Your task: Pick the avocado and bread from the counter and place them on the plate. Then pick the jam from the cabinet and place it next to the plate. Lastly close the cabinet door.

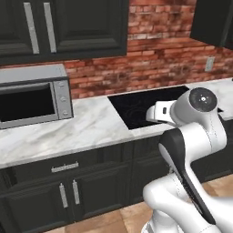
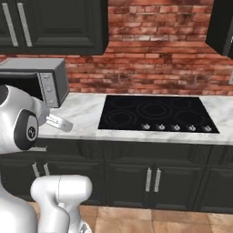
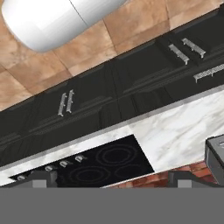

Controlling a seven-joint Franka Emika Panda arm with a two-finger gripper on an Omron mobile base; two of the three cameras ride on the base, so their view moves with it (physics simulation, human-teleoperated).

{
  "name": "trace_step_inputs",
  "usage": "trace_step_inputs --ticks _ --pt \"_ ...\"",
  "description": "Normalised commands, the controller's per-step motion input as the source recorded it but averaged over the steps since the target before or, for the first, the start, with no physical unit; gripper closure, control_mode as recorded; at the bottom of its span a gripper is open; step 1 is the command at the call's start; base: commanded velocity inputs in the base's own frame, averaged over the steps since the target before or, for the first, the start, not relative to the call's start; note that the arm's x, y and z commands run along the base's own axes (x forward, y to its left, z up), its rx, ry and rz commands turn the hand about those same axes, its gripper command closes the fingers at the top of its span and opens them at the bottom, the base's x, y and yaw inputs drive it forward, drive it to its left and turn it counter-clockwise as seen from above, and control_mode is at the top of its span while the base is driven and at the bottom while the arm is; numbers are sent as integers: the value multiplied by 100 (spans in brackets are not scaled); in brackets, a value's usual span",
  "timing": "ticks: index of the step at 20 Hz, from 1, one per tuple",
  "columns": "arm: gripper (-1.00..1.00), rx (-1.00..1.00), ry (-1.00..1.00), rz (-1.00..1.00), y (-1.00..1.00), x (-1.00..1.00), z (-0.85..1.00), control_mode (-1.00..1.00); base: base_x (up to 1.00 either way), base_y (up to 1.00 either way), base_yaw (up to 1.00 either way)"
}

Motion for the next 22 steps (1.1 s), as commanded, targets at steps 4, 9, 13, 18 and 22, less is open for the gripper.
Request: trace_step_inputs --ticks 4,9,13,18,22 --pt "-100 0 0 0 0 0 0 100 14 -57 -11" --pt "-100 0 0 0 0 0 0 100 19 -52 -9" --pt "-100 0 0 0 0 0 0 100 20 -50 -6" --pt "-100 0 0 0 0 0 0 100 18 -44 -6" --pt "-100 0 0 0 0 0 0 100 13 -44 -5"
